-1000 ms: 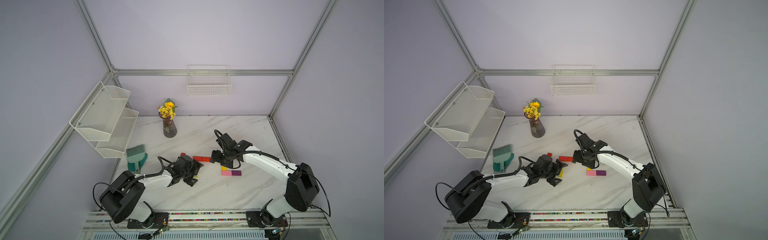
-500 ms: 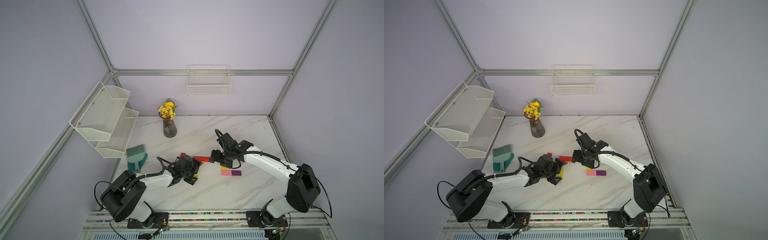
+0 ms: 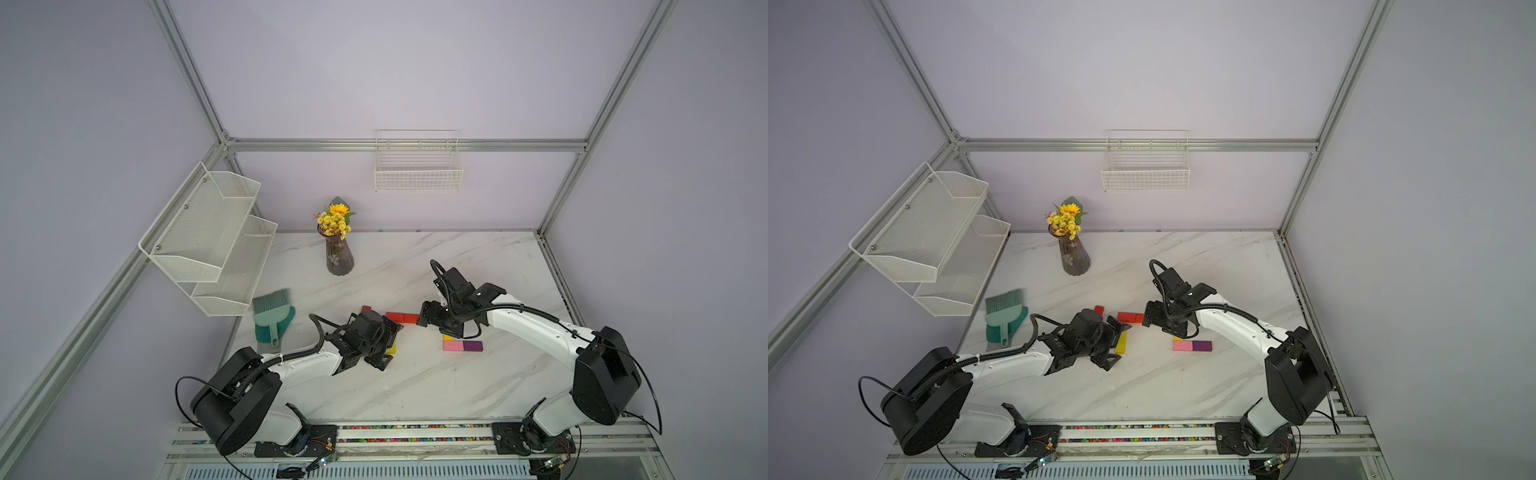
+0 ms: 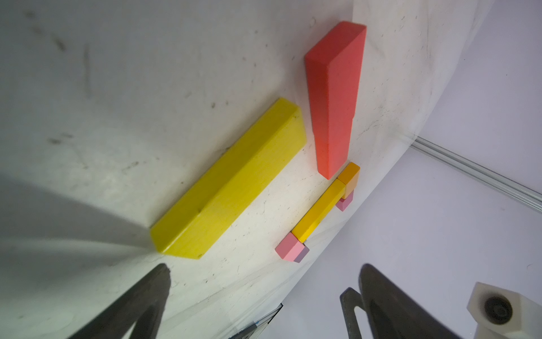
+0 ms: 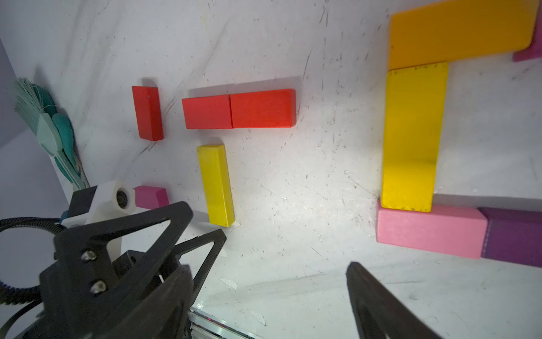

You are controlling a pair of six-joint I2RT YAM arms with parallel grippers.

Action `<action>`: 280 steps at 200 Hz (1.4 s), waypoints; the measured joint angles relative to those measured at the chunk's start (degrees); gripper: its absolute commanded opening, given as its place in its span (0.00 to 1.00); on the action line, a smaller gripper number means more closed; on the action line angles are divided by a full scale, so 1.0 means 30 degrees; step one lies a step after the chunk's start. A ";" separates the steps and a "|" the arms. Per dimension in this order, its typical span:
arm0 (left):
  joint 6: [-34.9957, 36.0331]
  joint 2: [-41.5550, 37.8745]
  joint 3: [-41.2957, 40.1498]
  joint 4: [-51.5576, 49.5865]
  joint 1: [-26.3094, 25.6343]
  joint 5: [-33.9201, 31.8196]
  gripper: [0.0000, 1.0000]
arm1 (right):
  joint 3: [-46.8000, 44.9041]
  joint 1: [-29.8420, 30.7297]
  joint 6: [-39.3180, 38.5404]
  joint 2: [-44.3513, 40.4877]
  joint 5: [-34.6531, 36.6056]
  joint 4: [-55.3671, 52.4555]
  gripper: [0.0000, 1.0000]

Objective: Assemble the letter c with building blocks
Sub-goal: Assemble the building block at the center of the board.

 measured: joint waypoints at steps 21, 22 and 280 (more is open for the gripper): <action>0.0007 0.0597 0.0000 0.0284 0.0044 0.0007 1.00 | 0.0000 0.0000 0.0015 0.0000 0.0000 0.0022 0.84; 0.0007 0.0612 0.0000 0.0284 0.0044 0.0007 1.00 | 0.0000 0.0000 0.0007 0.0000 0.0000 0.0022 0.84; 0.0576 0.1275 0.0000 0.1668 0.1260 0.0736 1.00 | -0.1953 0.0000 0.0860 0.0000 -0.1545 0.2667 0.85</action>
